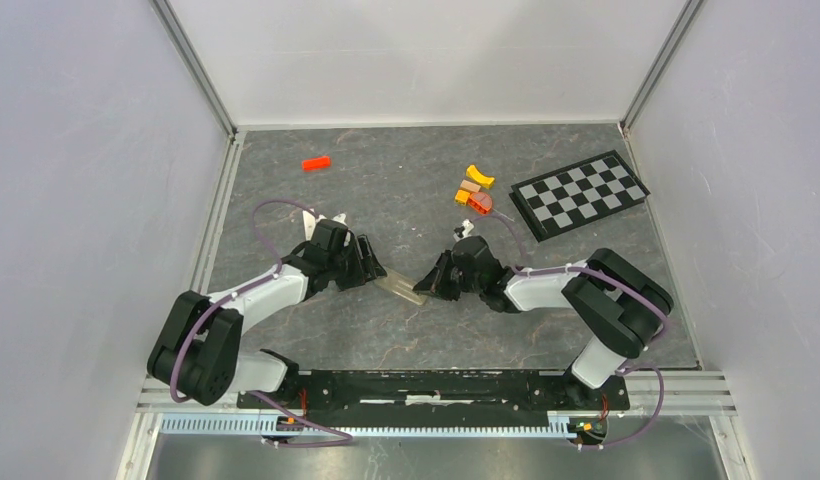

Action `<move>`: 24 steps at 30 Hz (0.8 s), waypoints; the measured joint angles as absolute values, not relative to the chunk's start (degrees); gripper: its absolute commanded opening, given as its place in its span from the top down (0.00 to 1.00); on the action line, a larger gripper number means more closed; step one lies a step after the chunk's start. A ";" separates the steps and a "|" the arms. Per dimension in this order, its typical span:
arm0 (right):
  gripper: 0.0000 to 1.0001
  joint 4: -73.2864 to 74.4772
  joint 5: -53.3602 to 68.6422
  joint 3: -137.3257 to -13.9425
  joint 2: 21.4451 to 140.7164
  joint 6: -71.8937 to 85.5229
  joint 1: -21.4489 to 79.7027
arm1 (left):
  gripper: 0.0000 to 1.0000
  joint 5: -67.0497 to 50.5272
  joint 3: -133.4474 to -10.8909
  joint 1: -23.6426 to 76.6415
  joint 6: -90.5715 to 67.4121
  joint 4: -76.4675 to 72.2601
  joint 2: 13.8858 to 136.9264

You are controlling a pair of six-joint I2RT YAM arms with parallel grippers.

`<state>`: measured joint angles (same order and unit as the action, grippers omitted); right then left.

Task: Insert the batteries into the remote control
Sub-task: Load the battery cover into the remote control.

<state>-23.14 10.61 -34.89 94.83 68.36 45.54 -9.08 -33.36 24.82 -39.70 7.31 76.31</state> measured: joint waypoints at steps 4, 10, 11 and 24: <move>0.91 -22.26 10.13 -35.86 95.46 67.59 45.58 | 0.31 -9.08 -33.36 24.82 -39.70 7.29 76.34; 0.86 -22.26 9.37 -36.29 95.61 66.04 45.76 | 0.31 -8.93 -33.36 24.82 -39.70 7.49 76.29; 0.81 -22.44 9.43 -36.34 95.55 65.36 45.76 | 0.30 -8.75 -33.36 24.82 -39.70 7.68 76.09; 0.11 -12.27 8.64 -50.22 91.57 27.68 46.35 | 0.00 0.99 -39.51 24.69 -39.03 18.83 58.17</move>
